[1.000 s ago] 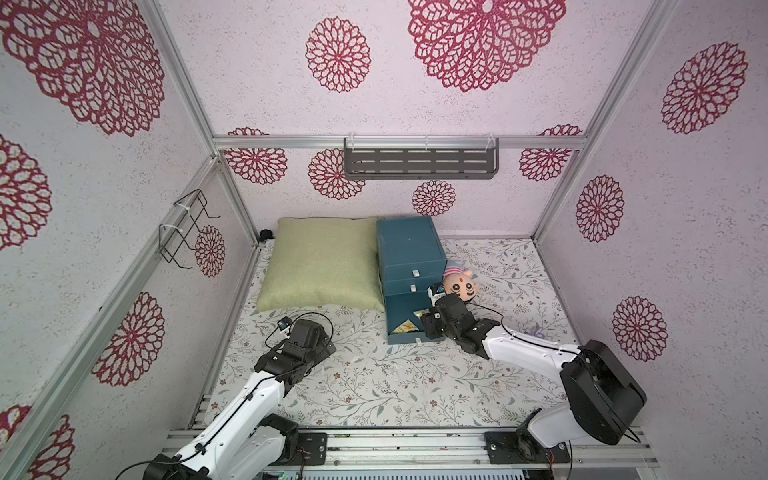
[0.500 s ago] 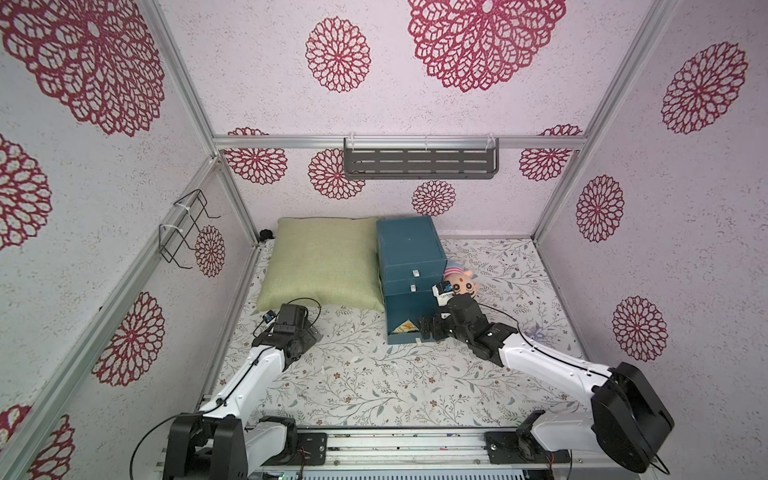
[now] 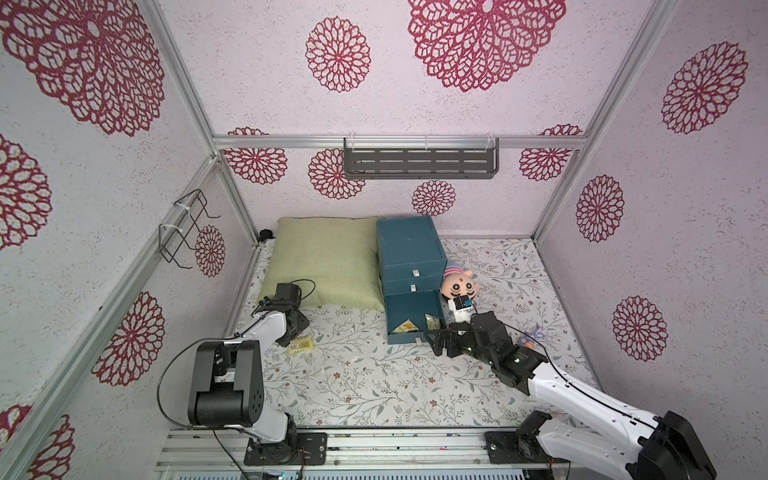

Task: Place the cookies into the drawer by color
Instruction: Move the cookie to the center of the board.

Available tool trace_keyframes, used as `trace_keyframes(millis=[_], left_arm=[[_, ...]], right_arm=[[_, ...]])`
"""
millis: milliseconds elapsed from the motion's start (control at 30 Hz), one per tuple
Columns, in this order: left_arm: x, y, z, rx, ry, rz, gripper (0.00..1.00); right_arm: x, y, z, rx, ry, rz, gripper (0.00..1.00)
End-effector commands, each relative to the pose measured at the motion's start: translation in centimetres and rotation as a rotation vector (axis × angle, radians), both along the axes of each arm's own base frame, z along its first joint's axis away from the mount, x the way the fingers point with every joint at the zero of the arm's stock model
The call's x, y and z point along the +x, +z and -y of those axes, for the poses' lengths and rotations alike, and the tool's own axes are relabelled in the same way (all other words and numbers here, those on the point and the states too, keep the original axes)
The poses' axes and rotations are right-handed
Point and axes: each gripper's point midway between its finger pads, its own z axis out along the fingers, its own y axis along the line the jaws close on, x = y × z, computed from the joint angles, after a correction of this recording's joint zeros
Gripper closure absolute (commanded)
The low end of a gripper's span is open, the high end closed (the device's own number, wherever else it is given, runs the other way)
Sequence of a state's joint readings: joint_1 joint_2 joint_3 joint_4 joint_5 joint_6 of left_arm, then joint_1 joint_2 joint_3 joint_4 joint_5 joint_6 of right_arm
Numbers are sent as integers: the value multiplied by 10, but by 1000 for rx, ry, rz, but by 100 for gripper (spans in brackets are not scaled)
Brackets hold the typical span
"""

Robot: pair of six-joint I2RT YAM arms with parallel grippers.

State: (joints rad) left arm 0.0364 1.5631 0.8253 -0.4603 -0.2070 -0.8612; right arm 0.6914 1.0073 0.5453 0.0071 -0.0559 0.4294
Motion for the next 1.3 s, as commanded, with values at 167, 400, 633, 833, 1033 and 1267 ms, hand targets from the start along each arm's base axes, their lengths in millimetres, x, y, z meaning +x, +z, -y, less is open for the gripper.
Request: trace_keyframes(millis=[167, 400, 633, 833, 1033, 1267], left_arm=[[-10, -20, -9, 32, 17, -95, 58], [-19, -16, 8, 25, -28, -84, 58], [-31, -16, 37, 8, -94, -77, 59], [-39, -14, 60, -24, -134, -49, 58], [-47, -11, 91, -96, -185, -1, 57], [-56, -3, 141, -158, -271, 52, 57]], right_arm=[[-2, 8, -4, 52, 12, 2, 2], [-2, 7, -5, 60, 13, 0, 2], [-3, 8, -6, 68, 18, 0, 3], [-4, 9, -3, 73, 8, 3, 3], [-5, 7, -2, 75, 4, -1, 3], [-6, 5, -3, 82, 4, -12, 4]])
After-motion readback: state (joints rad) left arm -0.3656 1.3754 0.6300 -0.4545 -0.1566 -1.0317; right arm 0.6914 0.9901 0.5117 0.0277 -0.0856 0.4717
